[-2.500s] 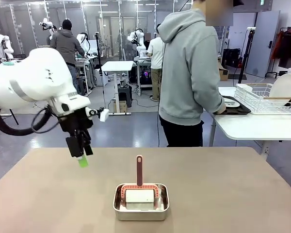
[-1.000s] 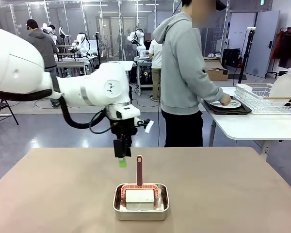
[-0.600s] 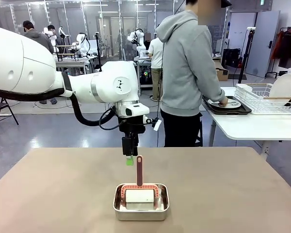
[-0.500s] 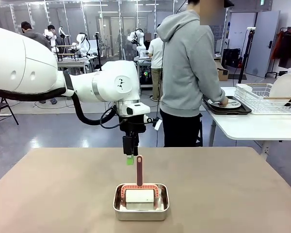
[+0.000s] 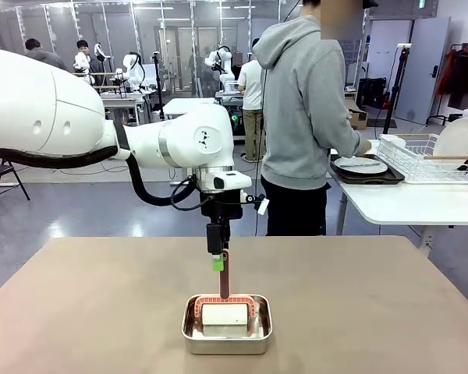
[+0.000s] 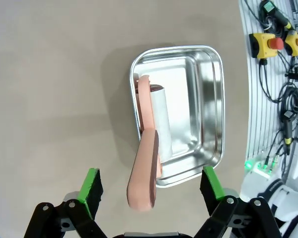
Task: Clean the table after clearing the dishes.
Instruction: When the right (or left) Handle tray is removed, use the right hand (or left hand) to clean the right (or left) side of the table with the Lint Roller.
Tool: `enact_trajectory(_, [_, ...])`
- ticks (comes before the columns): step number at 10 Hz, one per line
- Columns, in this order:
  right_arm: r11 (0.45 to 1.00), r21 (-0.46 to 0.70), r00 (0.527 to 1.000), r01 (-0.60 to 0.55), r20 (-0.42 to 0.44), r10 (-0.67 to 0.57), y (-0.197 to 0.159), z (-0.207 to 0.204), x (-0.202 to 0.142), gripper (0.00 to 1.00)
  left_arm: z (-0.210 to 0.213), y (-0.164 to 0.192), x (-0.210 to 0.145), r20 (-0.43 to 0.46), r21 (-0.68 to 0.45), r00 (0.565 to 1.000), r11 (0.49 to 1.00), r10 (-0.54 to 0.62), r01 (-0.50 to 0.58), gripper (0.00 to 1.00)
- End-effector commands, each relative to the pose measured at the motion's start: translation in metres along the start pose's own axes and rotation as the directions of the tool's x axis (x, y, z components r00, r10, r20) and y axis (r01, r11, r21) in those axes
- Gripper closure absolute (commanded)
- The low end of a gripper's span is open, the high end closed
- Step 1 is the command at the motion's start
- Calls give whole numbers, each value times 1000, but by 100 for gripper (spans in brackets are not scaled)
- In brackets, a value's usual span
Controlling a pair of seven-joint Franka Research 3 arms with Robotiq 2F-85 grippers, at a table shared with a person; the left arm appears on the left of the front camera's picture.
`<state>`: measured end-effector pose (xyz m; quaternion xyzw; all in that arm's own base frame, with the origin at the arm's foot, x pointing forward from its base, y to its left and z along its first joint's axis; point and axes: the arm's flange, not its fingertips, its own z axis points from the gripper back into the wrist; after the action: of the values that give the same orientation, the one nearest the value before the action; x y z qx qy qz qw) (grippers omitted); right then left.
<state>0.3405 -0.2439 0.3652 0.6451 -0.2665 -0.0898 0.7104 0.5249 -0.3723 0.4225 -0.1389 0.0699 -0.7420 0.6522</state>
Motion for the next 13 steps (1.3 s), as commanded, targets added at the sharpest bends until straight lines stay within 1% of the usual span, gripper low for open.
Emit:
enact_trajectory(1, [1000, 2, 1000, 13, 1, -13, 5, 1, 1, 0, -14, 1, 0, -42, -21, 999, 1000, 8, -9, 0])
enact_trajectory(2, [1000, 2, 1000, 13, 1, -13, 5, 1, 1, 0, -17, 1, 1, -18, -27, 999, 999, -32, 32, 0])
enact_trajectory(5, [1000, 2, 1000, 13, 1, -13, 5, 1, 1, 0, -23, 3, 1, -10, -24, 1000, 1000, -12, 12, 0])
enact_trajectory(6, [1000, 2, 1000, 13, 1, -13, 5, 1, 1, 0, -27, 4, 1, -33, -23, 999, 1000, 8, -9, 0])
enact_trajectory(9, [1000, 2, 1000, 13, 1, -13, 5, 1, 1, 0, -33, 6, 1, -1, -43, 1000, 999, 17, -17, 0])
enact_trajectory(10, [1000, 2, 1000, 13, 1, -13, 5, 1, 1, 0, -35, 7, 0, 13, -38, 1000, 999, 18, -17, 6])
enact_trajectory(11, [1000, 2, 1000, 13, 1, -13, 5, 1, 1, 0, -36, 7, 1, 8, -39, 1000, 999, 16, -16, 20])
enact_trajectory(12, [1000, 2, 1000, 13, 1, -13, 5, 1, 1, 0, -34, 6, 1, 3, -35, 1000, 999, 16, -15, 25])
enact_trajectory(13, [1000, 2, 1000, 13, 1, -13, 5, 1, 1, 0, -32, 6, 1, -1, -31, 1000, 999, 14, -14, 25])
